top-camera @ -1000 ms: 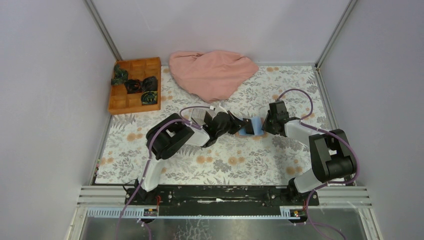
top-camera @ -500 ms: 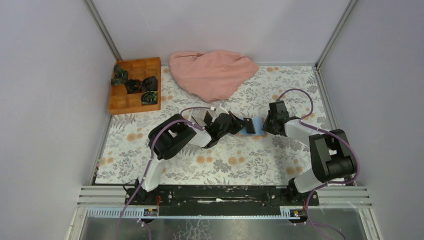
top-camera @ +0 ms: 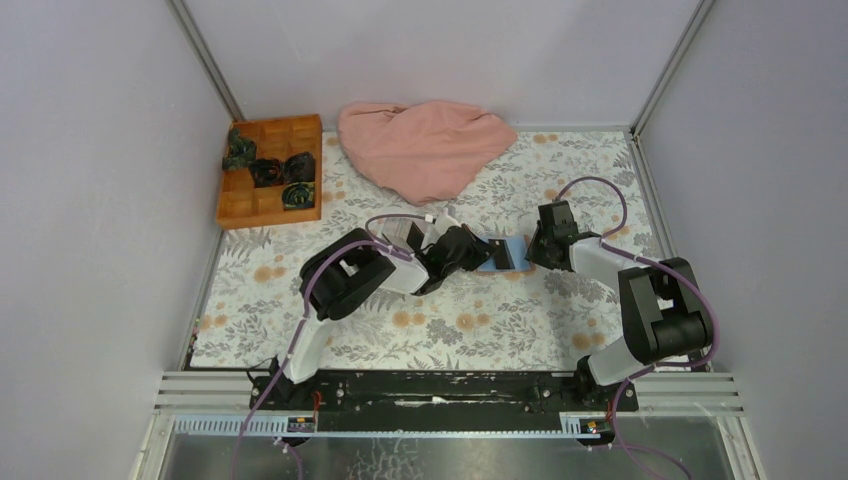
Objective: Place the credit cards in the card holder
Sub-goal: Insert the credit card into the card holder.
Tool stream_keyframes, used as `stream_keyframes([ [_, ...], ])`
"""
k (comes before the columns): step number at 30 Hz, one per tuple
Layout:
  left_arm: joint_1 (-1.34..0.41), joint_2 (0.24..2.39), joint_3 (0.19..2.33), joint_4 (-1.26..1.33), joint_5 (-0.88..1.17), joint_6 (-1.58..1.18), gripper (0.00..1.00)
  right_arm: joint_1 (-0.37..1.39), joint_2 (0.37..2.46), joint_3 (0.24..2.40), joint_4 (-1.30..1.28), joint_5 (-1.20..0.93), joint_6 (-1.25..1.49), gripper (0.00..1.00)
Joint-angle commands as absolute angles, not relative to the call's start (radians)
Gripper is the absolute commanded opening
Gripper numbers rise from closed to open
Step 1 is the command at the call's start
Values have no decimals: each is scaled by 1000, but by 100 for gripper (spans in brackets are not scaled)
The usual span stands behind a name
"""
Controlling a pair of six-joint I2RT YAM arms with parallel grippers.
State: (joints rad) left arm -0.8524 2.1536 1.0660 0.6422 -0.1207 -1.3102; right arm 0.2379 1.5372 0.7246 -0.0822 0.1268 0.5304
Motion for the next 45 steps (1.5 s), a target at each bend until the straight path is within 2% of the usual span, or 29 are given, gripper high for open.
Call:
stream_keyframes([
  [1, -882, 2193, 1081, 444, -117, -1279, 0, 234, 1575, 728, -170, 132, 509, 32],
  [6, -890, 2190, 1093, 413, -115, -1255, 1, 234, 1575, 724, -160, 116, 510, 32],
  [12, -901, 2194, 1131, 359, -108, -1215, 16, 234, 1582, 723, -150, 99, 509, 32],
  [18, -921, 2203, 1217, 248, -120, -1144, 27, 233, 1594, 717, -126, 76, 512, 32],
  [31, -956, 2214, 1343, 88, -159, -1065, 29, 235, 1560, 700, -113, 46, 512, 31],
  [36, -964, 2168, 1310, 59, -197, -1055, 31, 235, 1529, 700, -124, 54, 509, 32],
  [45, -964, 2096, 1288, -4, -260, -1014, 45, 235, 1512, 704, -122, 45, 511, 31],
])
